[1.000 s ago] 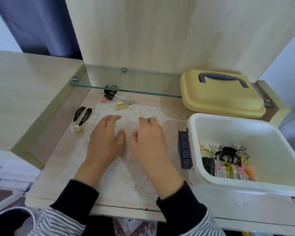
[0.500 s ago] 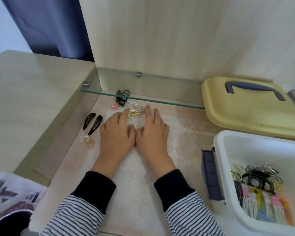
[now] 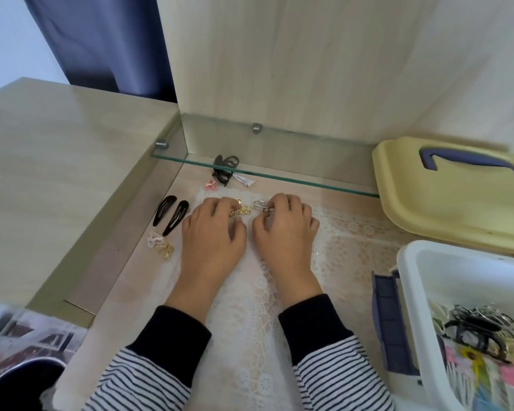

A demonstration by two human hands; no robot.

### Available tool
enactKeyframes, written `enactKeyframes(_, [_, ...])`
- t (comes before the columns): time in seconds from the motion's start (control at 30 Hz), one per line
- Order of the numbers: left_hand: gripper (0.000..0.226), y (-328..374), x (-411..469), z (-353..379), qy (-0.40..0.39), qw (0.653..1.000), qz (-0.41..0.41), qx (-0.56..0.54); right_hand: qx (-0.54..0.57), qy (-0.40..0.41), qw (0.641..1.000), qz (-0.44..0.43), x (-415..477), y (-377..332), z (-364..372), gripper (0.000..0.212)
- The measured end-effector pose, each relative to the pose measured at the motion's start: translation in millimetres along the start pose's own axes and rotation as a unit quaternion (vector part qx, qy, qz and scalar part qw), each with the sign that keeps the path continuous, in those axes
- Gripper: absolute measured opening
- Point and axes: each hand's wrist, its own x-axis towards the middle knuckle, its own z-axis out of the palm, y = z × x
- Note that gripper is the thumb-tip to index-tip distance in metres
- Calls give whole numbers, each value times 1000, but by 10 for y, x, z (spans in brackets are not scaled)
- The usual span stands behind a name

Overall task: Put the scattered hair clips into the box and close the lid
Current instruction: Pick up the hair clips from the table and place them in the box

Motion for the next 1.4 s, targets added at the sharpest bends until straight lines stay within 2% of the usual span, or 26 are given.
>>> enactKeyframes(0.07, [17, 21, 2, -19, 7, 1000, -6, -22, -2, 5, 1000, -6, -10, -4, -1, 23])
enactKeyframes(0.2, [23, 44, 1, -48, 21, 996, -33, -83, 9, 26, 1000, -9, -24, -16, -10, 28])
enactKeyframes(0.37, [41, -12, 27, 4, 13, 999, -29, -23, -2, 13, 999, -39, -28, -44, 11, 45])
enactKeyframes(0.43, [43, -29, 37, 25, 15, 1000, -21, -1, 1, 8, 999, -43, -23, -42, 21, 46])
enactKeyframes(0.67, [39, -48, 30, 16, 21, 1000, -7, 4, 5, 23, 999, -47, -25, -17, 50, 26])
enactKeyframes(0.8, [27, -12, 17, -24, 12, 998, 16, -55, 22, 42, 997, -61, -25, -35, 20, 16])
enactKeyframes(0.93, [14, 20, -5, -64, -5, 996, 18, -89, 45, 48, 996, -60, -31, -84, -56, 19])
enactKeyframes(1.1, [13, 51, -29, -78, -13, 992, 6, -126, 40, 2, 998, -41, -86, -212, -235, 32])
enactKeyframes(1.17, [12, 67, -43, -119, 2, 989, -1, -147, 49, -14, 998, -36, -109, -288, -357, 33])
enactKeyframes(1.3, [20, 142, -100, -231, 78, 991, 68, -86, 57, -4, 997, -48, -210, -387, -762, 33])
enactKeyframes(1.4, [28, 323, -66, -330, 96, 987, 72, -109, 39, -6, 997, -65, -325, -385, -1101, 29])
